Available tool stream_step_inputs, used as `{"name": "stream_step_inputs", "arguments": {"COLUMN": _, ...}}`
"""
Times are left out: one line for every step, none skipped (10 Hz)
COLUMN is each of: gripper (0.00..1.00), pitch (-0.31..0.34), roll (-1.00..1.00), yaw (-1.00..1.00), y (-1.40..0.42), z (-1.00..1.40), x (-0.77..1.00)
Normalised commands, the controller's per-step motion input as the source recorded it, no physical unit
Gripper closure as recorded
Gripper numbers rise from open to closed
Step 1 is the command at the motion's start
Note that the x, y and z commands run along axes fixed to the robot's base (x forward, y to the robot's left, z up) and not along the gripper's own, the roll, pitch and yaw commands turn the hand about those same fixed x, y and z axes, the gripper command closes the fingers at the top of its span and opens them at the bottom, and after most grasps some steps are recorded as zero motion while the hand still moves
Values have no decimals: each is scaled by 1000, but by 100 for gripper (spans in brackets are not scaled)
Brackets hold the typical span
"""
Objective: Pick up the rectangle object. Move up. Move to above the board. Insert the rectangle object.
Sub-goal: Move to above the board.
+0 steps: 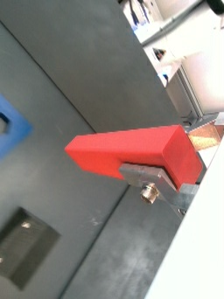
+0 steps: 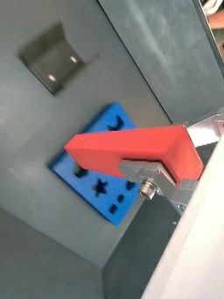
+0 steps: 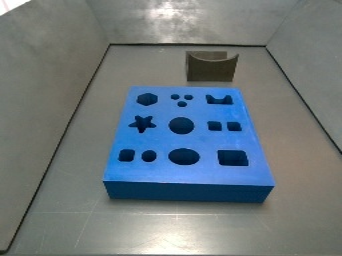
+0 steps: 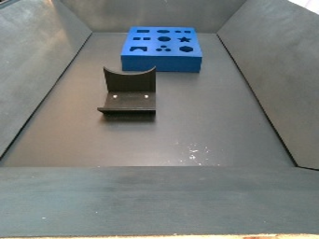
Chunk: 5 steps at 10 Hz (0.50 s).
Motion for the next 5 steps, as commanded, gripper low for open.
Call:
{"name": "stream_step_inputs", "arguments": {"gripper": 100, "pitch": 101, "roll": 6, "yaw": -29, "y": -1000, "z": -94, "x": 422}}
{"name": "stream_step_inputs", "arguments": {"gripper": 100, "pitch": 91, "roll": -6, "yaw": -15, "y": -1000, "z": -93, "x": 434}}
{"name": "stream_step_inputs", "arguments": {"gripper": 100, "pitch": 76, "roll": 8, "yaw": -4, "y": -1000, "z": -92, "x": 454}}
{"name": "stream_step_inputs", "arguments": {"gripper": 100, "pitch": 70, "roll": -4, "yaw": 3, "y": -1000, "z": -86, "x": 477}}
{"name": "stream_step_inputs", "arguments": {"gripper": 100, "pitch": 63, "roll": 8, "yaw": 7, "y": -891, "z": -73, "x": 438}}
